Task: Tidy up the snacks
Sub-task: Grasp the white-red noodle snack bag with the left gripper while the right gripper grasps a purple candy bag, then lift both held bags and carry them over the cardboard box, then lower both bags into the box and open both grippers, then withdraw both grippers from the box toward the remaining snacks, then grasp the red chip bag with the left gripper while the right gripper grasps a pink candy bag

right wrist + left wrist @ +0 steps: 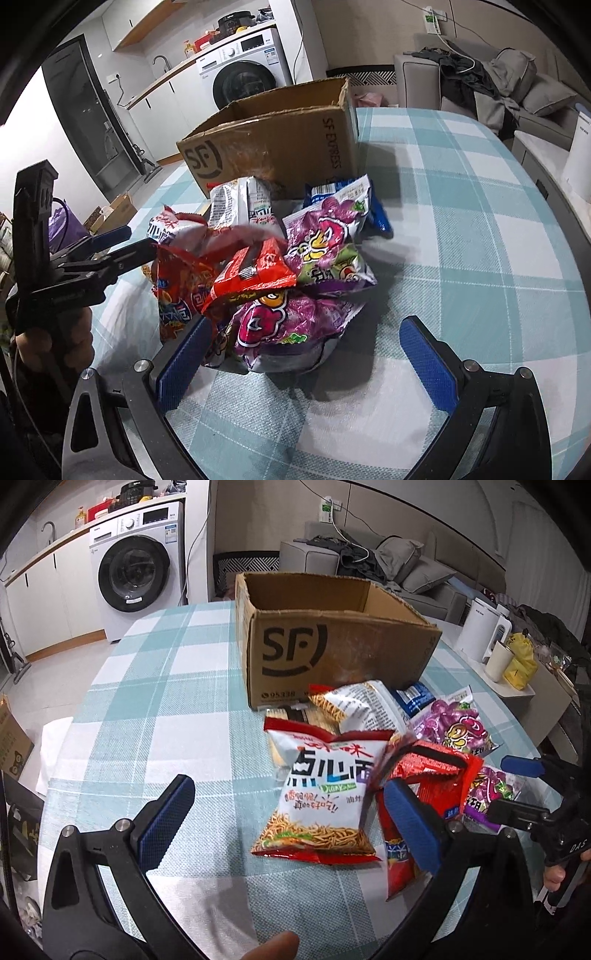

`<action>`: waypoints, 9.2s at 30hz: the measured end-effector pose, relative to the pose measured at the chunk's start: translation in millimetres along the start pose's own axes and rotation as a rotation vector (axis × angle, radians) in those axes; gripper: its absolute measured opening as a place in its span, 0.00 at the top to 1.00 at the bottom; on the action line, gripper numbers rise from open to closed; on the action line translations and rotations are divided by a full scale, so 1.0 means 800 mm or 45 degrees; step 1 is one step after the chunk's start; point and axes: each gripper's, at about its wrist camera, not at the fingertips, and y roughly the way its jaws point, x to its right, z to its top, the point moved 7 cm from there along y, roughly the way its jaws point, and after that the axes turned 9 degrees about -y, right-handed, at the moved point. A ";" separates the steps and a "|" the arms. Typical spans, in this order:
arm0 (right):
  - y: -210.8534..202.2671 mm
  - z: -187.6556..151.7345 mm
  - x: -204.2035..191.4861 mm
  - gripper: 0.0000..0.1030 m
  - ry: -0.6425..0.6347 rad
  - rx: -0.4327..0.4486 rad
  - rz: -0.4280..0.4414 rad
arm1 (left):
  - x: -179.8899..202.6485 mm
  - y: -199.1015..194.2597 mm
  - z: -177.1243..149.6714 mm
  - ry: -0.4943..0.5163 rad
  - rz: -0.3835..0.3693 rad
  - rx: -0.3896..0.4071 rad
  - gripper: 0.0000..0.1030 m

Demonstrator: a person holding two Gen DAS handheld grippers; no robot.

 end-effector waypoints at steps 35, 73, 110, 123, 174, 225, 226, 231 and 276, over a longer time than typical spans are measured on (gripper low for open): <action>0.027 -0.008 -0.004 0.21 0.109 0.003 0.175 | -0.002 0.045 -0.022 -0.055 -0.093 -0.133 0.33; -0.040 -0.028 0.011 0.52 0.108 0.169 0.117 | 0.013 -0.021 -0.009 -0.043 -0.196 0.012 0.59; -0.095 0.148 0.001 0.52 -0.007 0.474 0.182 | 0.021 -0.069 0.081 -0.050 -0.197 0.179 0.59; -0.078 0.200 0.011 0.52 0.002 0.479 0.208 | 0.032 -0.051 0.124 -0.031 -0.191 0.192 0.59; 0.069 0.257 0.058 0.51 0.160 0.357 0.221 | 0.077 0.101 0.206 0.075 -0.134 0.129 0.59; -0.014 0.180 0.047 0.00 0.043 0.339 0.043 | 0.022 -0.039 0.121 0.002 -0.049 0.200 0.00; -0.014 0.176 0.046 0.00 0.039 0.333 0.038 | 0.019 -0.040 0.118 -0.004 -0.048 0.197 0.00; -0.015 0.161 0.045 0.00 0.032 0.305 0.016 | 0.005 -0.046 0.103 -0.021 -0.036 0.194 0.00; 0.024 0.056 0.063 0.00 0.084 0.043 -0.051 | 0.064 -0.018 -0.020 0.038 -0.172 -0.051 0.01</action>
